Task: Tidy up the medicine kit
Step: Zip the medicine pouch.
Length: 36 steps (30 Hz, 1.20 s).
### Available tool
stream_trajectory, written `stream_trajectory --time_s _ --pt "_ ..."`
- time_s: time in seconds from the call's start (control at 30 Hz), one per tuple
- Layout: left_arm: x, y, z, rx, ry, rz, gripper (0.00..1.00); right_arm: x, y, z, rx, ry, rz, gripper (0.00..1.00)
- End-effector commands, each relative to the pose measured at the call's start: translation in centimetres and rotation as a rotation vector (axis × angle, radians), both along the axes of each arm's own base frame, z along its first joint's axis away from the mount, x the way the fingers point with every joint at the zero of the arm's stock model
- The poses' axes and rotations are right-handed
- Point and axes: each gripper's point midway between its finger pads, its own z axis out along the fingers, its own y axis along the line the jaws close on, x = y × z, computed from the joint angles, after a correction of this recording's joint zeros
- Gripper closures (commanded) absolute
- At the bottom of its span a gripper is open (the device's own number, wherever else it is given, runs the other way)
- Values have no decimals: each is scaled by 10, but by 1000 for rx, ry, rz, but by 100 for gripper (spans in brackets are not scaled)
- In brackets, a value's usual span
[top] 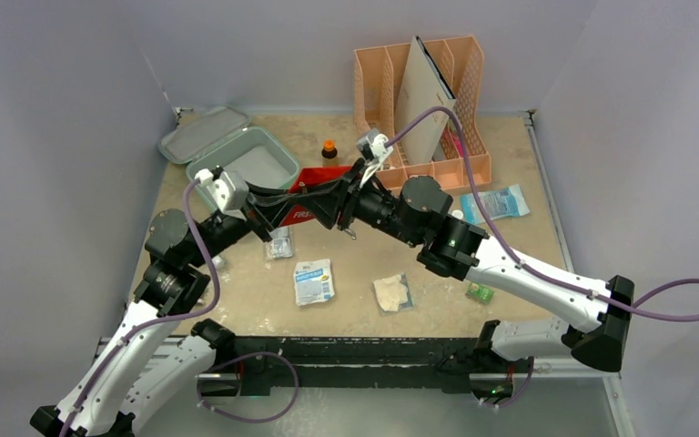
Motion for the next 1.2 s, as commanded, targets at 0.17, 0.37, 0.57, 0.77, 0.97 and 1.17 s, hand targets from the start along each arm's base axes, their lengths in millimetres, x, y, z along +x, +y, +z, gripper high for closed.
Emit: stream_trajectory --time_s 0.17,0.37,0.57,0.77,0.97,1.17 --pt "-9 -2 18 -25 -80 -34 100 -4 0 26 109 -3 13 70" --pt "-11 -2 17 -20 -86 -43 100 -5 1 26 111 -8 34 74" --pt "-13 -2 17 -17 -91 -46 100 -6 1 25 112 -11 55 79" --pt "-15 0 18 -22 -98 -42 100 -6 -3 22 85 -49 62 100" --pt "-21 3 23 -35 -119 -43 100 -2 -12 2 -26 -99 81 100" --pt "-21 3 22 -38 -121 -44 100 6 -27 -13 -124 -97 138 100"
